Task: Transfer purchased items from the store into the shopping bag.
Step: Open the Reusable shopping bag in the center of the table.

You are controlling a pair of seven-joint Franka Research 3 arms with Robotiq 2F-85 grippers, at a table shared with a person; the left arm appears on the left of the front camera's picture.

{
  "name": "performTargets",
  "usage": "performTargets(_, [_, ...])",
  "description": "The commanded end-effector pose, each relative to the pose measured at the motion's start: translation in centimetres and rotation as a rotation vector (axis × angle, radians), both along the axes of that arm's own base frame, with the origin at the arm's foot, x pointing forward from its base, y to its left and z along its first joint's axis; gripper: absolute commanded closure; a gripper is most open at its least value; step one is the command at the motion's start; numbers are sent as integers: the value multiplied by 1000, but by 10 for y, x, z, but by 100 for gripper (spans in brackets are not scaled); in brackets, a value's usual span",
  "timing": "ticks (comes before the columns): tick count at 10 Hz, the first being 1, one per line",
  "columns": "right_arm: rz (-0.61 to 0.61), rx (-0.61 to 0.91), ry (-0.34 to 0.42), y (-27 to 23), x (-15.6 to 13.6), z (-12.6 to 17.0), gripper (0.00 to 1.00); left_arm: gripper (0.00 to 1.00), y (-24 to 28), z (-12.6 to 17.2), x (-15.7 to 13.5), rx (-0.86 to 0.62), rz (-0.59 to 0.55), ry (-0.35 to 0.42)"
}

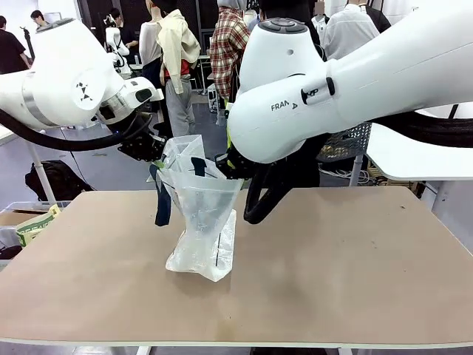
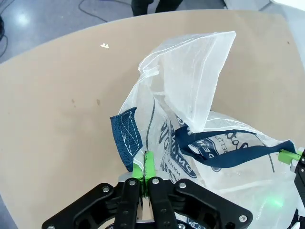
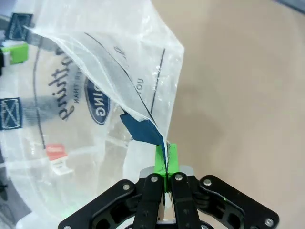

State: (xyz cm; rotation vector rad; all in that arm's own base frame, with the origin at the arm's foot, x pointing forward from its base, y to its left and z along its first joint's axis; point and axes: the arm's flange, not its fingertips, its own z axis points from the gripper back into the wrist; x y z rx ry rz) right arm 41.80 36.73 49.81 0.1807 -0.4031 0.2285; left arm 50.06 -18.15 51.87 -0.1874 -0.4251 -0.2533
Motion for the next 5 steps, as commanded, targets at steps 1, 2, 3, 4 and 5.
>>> performTargets(1, [-32, -43, -13, 3, 7, -8, 100, 100, 10, -4, -6, -17, 7, -36])
performTargets(2, [-55, -30, -15, -4, 9, -10, 100, 100, 18, -3, -9, 31, 21, -70])
performTargets(3, [-103, -15, -14, -17, 12, -10, 100, 100, 36, -1, -10, 40, 97, -83])
performTargets(4, [-131, -10, -7, -26, 14, -11, 100, 100, 52, -1, -13, 37, 152, -70])
performTargets(5, [-141, -8, 2, -29, 13, -13, 100, 100, 61, -1, -17, 68, 179, -62])
